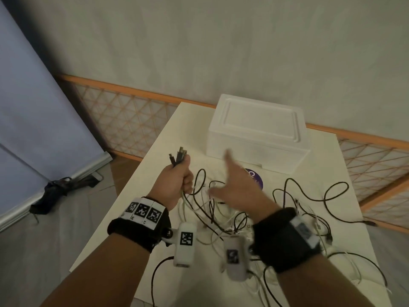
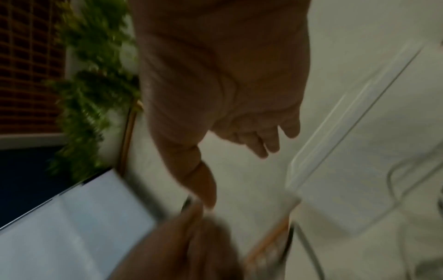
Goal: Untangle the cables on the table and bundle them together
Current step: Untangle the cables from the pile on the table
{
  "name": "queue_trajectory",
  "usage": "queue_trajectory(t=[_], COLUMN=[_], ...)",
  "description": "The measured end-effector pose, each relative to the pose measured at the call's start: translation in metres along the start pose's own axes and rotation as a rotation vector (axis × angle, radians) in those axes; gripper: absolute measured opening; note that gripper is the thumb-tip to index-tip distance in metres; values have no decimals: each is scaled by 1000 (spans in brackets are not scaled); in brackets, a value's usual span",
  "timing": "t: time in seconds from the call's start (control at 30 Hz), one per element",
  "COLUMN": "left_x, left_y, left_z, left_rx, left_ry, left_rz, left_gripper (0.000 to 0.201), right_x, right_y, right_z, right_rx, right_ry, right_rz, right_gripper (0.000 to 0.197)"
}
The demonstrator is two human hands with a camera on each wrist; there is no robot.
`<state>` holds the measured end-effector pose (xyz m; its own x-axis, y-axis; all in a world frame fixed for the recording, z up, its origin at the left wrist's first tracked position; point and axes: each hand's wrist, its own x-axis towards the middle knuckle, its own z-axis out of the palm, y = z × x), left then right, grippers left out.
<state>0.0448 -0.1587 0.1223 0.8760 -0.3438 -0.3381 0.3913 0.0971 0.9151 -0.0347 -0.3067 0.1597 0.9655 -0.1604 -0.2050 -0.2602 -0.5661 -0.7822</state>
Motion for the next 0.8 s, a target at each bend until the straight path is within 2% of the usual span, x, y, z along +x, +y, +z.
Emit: queue_trajectory(t=[0.03, 0.07, 0.17, 0.3, 0.4, 0.57, 0.73, 0.8], left_x=[-2, -4, -6, -10, -5, 16, 33, 41], left_y=[5, 10, 20, 17, 12, 5, 0, 1], left_z=[2, 3, -7, -24, -32, -67, -101, -123], left_rx=[-26, -38, -123, -315, -425, -414, -421, -399], left_ry=[-16, -21, -43, -3, 116, 385, 518, 599], left_rz=[8, 20, 22, -36, -58, -76, -96, -99], left_gripper=[52, 55, 57, 50, 49, 48, 46, 44], right_x=[1, 4, 11, 18, 17, 18, 11, 6], right_y=[-10, -13, -21, -19, -18, -1, 20, 28], right_z=[24, 44, 66, 71, 83, 77, 58, 43], right_rx=[-57, -77, -18, -311, -490, -829, -874, -919], right_ry=[-121, -137, 15, 0, 17, -130, -164, -177], right_rz=[-96, -181, -258, -324, -377, -437, -404, -414], right_gripper=[104, 95, 55, 34, 30, 23, 33, 49])
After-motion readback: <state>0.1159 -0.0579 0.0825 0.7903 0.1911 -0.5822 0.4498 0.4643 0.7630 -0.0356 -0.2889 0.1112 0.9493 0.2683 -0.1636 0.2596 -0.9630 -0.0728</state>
